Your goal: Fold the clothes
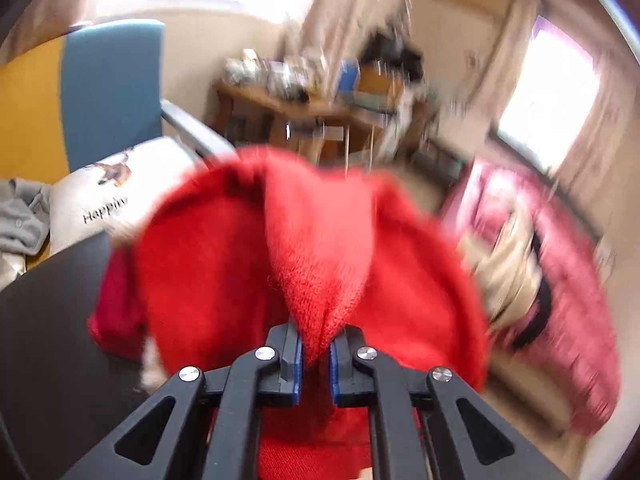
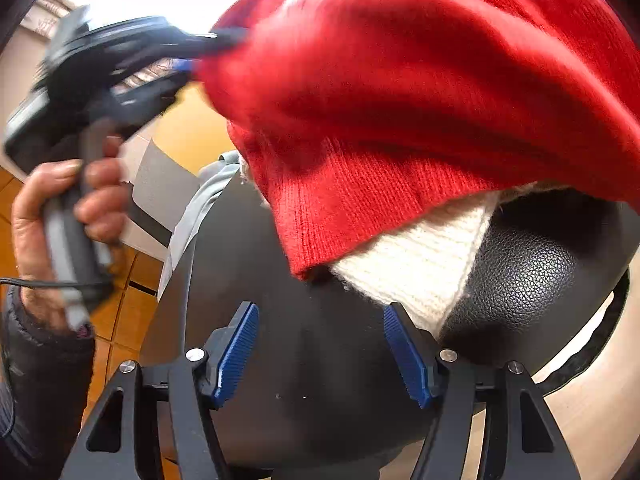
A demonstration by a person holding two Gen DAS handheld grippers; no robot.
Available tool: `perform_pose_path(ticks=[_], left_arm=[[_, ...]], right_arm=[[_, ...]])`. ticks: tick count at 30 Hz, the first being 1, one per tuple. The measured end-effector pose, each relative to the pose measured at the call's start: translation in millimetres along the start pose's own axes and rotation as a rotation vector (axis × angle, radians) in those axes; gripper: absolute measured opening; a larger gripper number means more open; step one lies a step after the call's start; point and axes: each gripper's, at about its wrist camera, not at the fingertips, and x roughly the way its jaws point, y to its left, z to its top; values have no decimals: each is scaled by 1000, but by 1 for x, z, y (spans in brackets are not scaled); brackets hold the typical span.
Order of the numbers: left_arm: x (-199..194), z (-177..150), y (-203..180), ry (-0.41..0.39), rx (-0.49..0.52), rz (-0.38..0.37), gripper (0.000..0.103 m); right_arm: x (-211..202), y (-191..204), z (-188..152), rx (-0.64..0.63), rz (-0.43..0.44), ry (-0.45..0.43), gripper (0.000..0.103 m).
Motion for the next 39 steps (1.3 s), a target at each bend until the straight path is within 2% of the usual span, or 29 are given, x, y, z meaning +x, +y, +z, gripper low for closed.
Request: perform_pose_path(ticks=[3,6,8,10,14,17,20,23,26,30,33,34,36,38,39], left_arm=[[-70,16,36,-141,-89,-36,8],[-141,16,75,-259,-153,-39,8],[-190,0,105,-318,-187,1,8],[-230,-27,132,-338,-219,45,8],[-282,-98,179,-300,-308,140,8],[-315,-173,211,-244,-426,186,8],[-339,-246,251,-220,-586,180,8],[-348,-306,275,-182,-674,215,9],[-360,-340,282,-216,-726,224,9],[-389,-380,299,-265,-803,275,9],[-418,-418,329,-291,-940,319,10],[-426,-428,337,-295,-981,337,14],[-442,-441,347,-283,-1031,437,17],[-454,-450,352,-220,-1033,566,19],[-462,-454,351,-213,-1031,618,21]], right_arm=[[2,5,1,-4,-15,-2,68],[10,14,6,-28,-31,-9,68],[12,23,-2,-50,-39,-11,68],[18,39,-13,-73,-46,-12,70],[30,56,-20,-112,-54,6,72],[34,69,-33,-139,-50,34,74],[40,84,-46,-158,-39,59,78],[51,102,-64,-182,-28,107,80],[67,119,-75,-225,-30,161,81],[83,149,-83,-326,-23,208,82],[88,156,-84,-346,-22,224,84],[85,152,-85,-345,-20,233,85],[96,157,-83,-345,-20,254,85],[122,175,-79,-348,-15,278,85],[134,186,-78,-351,-8,290,85]])
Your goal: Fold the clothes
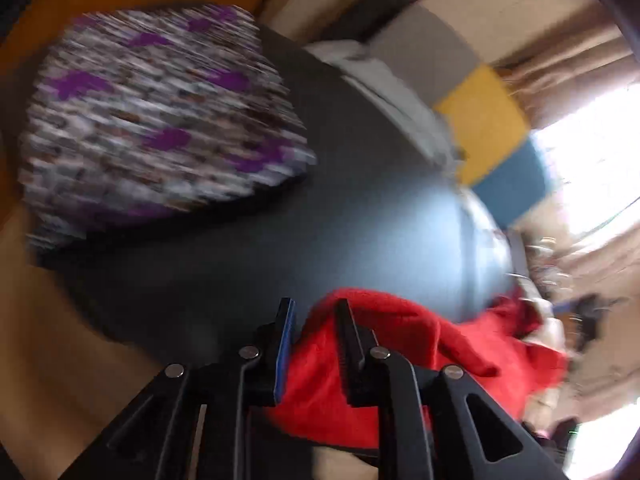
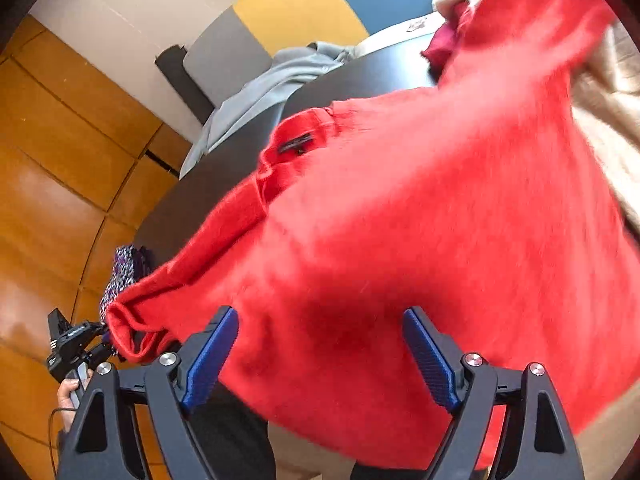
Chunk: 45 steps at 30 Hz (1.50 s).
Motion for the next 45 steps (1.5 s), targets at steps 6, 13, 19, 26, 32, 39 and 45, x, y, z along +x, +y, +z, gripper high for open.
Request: perform_pose_path(ticks=[6,13,19,26,32,39,45], left_arm=[[-31,-19,-46,-110,286,1,32],[17,-93,-197,-8,1025,-4,43],[68,-138,-249,106,1341,-38,43],[119,-135,-261,209,1384,-58,46],[133,-84,-248,239,916,-206,11],[110,-54,-191,183,397,-400,6],[40,-52,-154,24,286,-479,3]], right_arm=[[13,50,19,-206,-23,-42,85],[36,61,90,-420,-251,-112,85],[109,23,164,-434,-325,31,85],[178,6,206,-507,-331,169,98],[186,6,203,-540,-335,164,103],[163,32,170,-572,-338,124,11],[80,60,136,-488,-206,-51,11]])
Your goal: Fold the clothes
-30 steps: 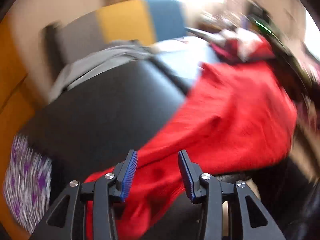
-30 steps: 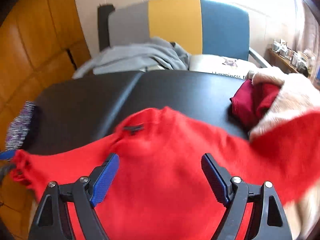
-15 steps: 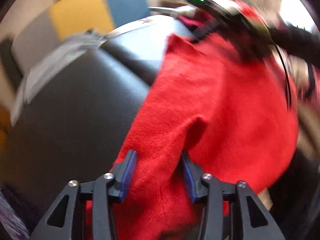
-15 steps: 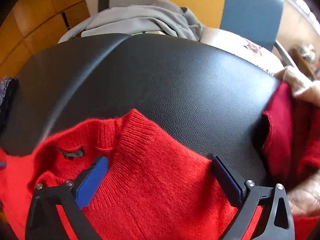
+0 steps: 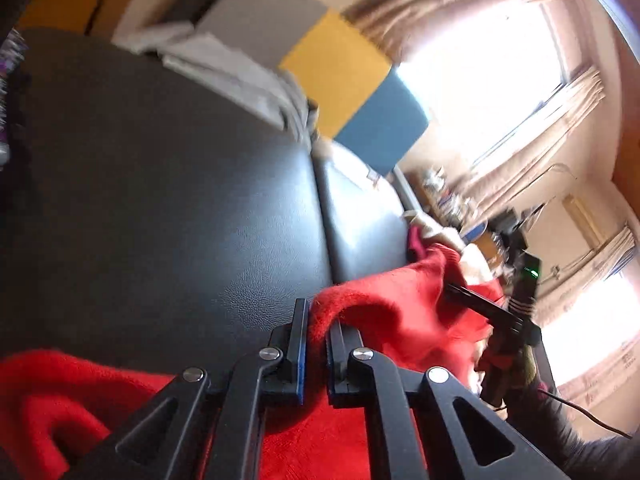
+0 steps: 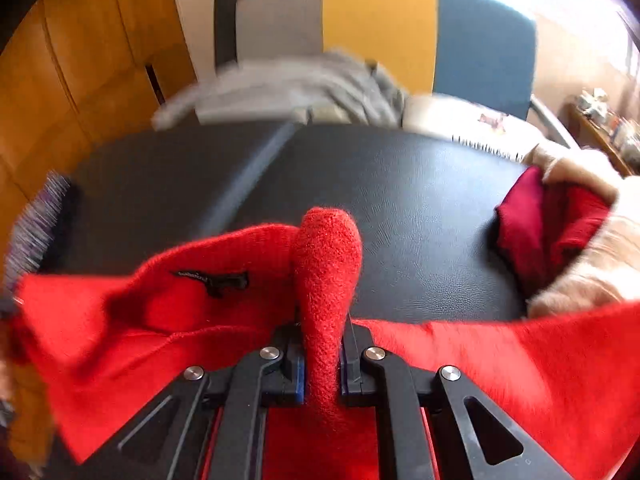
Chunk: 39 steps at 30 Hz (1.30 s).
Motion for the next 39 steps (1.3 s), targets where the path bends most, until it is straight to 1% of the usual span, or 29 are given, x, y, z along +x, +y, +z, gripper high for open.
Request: perform_pose_path(ticks=[4,6,9,11,13,16,18,20,23,25,27,28,29,32,33,35,37,38,39], left_arm=[[-70,-3,-13,-142,18,-27,3],[-102,-5,-24,-205,51,-31,3],[-145,-8,-39,-290,96,-39,3],[-165,-5,-44,-345,104,-37,3],[-180,4,-43,-389,96,-34,3],[-193,24,-39,-441,85,-11,3],[-197,39,-40,-466,92,15,3],[-193,62,-44,-485,107,43,3],[-190,98,-52,-510,114,39,3],[-188,120,-63,-530,130,44,3],[-174,143,-74,-510,155,90,3],[-157,157,-74,-484,163,111,4],[-137,170,-71,-451,165,133,4],[-61,197,-39,-280,121,210,5],[-35,206,-28,-223,106,236,5],[20,214,-1,-99,70,293,6],[54,207,22,-18,37,344,7],[68,203,33,13,17,359,7],[72,196,42,25,-3,347,7]], right_arm=[[-94,36,-5,28,90,-219,11],[-139,55,-8,38,139,-325,11],[-187,80,-11,43,210,-436,11],[-218,96,-12,46,258,-509,11],[-233,110,-10,44,307,-547,11],[-240,130,-3,44,357,-573,11],[-238,142,5,42,367,-583,11],[-231,142,20,58,363,-595,11],[-222,141,42,84,357,-613,11],[-220,138,59,99,337,-647,11],[-212,137,81,80,254,-676,12],[-208,136,92,70,214,-690,12],[-201,135,104,66,186,-684,12],[-147,123,144,66,61,-598,12],[-126,117,154,78,35,-556,12],[-86,104,171,107,-23,-475,16],[-37,84,182,169,-59,-354,34],[-24,76,180,179,-65,-316,39],[-11,69,178,190,-70,-278,41]])
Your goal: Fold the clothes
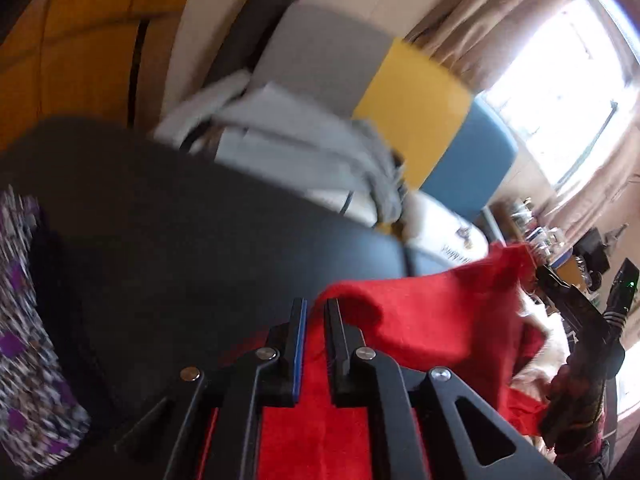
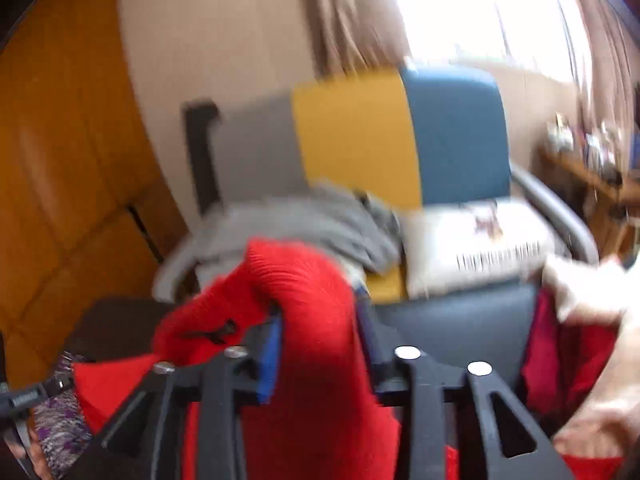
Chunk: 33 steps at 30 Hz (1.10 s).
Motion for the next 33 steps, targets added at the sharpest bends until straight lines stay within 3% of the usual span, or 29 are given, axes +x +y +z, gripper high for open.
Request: perform_pose_path(ticks=[2,6,10,14,16,20,23,26,29,31,33], left_arm=[[5,-14,11,13,-16,-29,9],[1,-52,13,21,84,-64,13],[21,-73,-21,87,235,-85,14],[49,-86,-52,169,348,-105,14],[78,-76,-53,211,319,-73,14],[127,-42,-21,214,199,31,14],[141,-12,19,187,42,27,8],[149,8,39,188,5,42,2],[147,14,42,225,-5,6,3],[136,12,44,237,-25,-39,16],[115,5,46,223,-62,-97,16]], right_arm=[[12,-9,-15,-5,-7,49,41],[-3,-26,-66,-44,28,117,51],[-15,-44,-131,-24,105,228,52],[-16,-33,-183,-41,166,308,56],[-13,-23,-197,-57,175,311,67],[9,-22,-201,-62,132,319,76],[25,-28,-198,-101,100,291,79],[41,-32,-195,-145,87,275,86],[60,-34,-184,-178,87,285,89],[71,-33,-178,-211,100,302,103],[75,-27,-178,-256,92,319,103]])
